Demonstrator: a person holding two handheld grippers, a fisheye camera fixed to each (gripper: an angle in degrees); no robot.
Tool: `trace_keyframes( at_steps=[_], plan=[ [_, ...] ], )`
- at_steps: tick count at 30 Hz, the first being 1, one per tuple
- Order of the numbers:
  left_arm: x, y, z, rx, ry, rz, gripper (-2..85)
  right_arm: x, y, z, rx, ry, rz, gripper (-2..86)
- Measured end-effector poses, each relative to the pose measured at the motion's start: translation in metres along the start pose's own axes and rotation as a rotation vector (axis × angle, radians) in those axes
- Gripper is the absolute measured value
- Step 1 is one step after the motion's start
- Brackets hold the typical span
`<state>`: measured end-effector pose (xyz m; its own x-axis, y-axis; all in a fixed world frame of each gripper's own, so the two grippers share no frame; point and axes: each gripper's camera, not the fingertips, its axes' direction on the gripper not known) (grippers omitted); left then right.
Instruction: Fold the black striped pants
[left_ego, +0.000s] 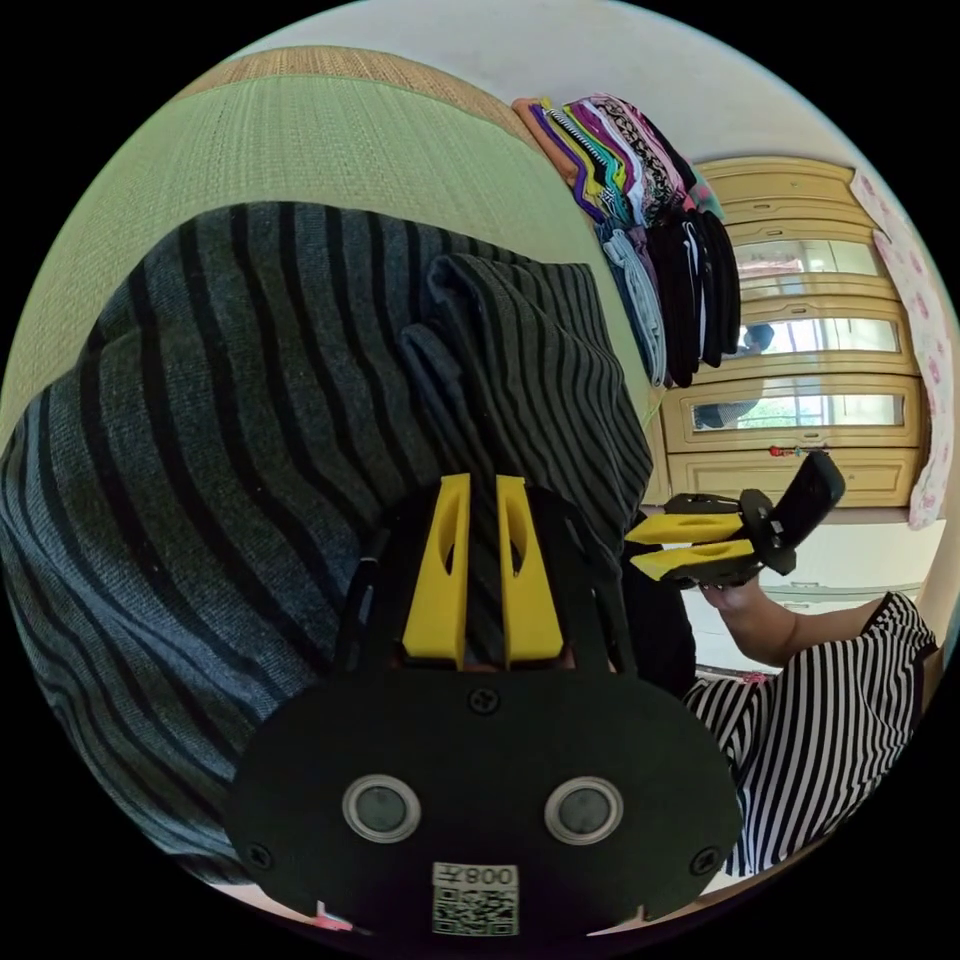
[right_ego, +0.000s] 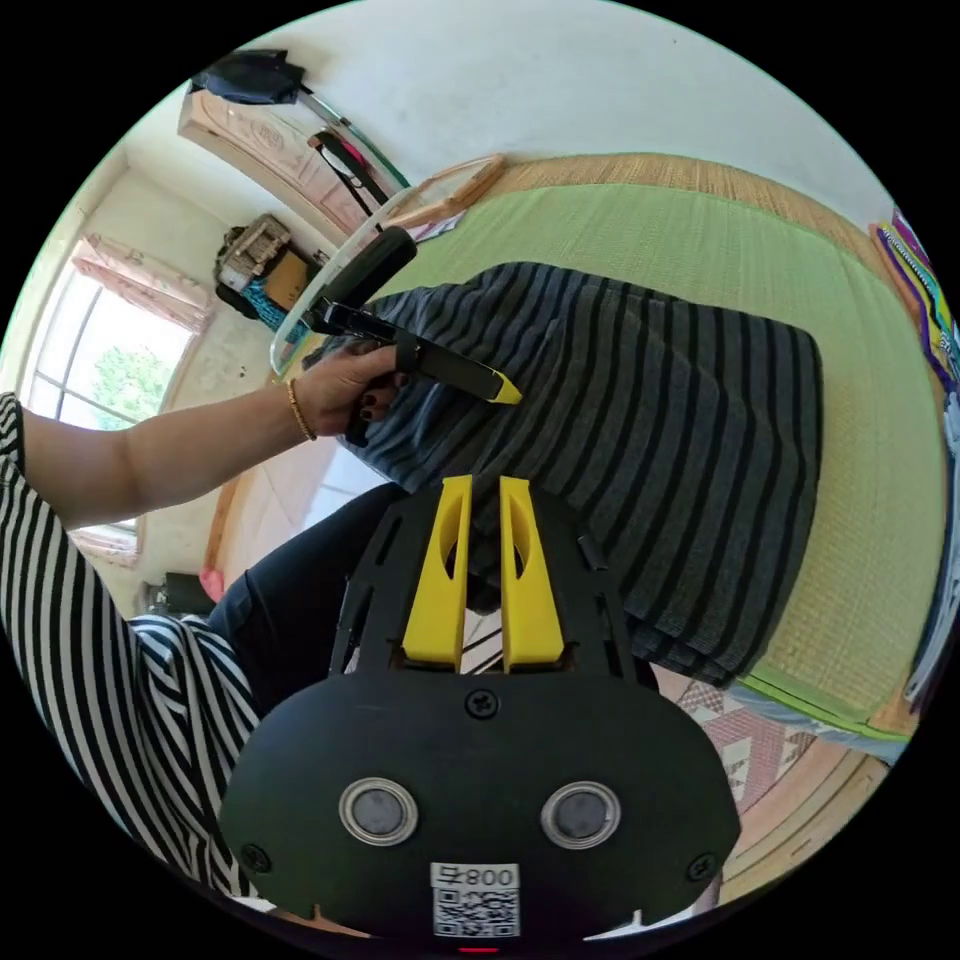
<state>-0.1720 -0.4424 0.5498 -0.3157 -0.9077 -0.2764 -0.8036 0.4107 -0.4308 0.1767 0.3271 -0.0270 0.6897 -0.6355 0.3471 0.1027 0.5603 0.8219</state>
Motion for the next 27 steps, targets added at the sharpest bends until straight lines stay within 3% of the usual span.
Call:
trace_keyframes(
  at_steps=[12,16,24,27],
  plan=[
    [-0.039,0.027,-0.004,-0.001,-0.007,-0.019,2.9,-0.018,-0.028,0.098,-0.119,0.106,-0.200,7.6],
    [-0.049,0.034,-0.005,-0.006,-0.015,-0.018,2.6,-0.006,-0.035,0.106,-0.114,0.041,-0.199,2.5],
    [-0.064,0.044,-0.021,0.060,-0.027,0.007,2.4,0.060,-0.034,0.063,0.083,-0.260,-0.052,0.8],
    [-0.071,0.044,-0.026,0.068,-0.040,0.004,2.4,0.065,-0.034,0.053,0.113,-0.318,-0.094,0.7]
  ],
)
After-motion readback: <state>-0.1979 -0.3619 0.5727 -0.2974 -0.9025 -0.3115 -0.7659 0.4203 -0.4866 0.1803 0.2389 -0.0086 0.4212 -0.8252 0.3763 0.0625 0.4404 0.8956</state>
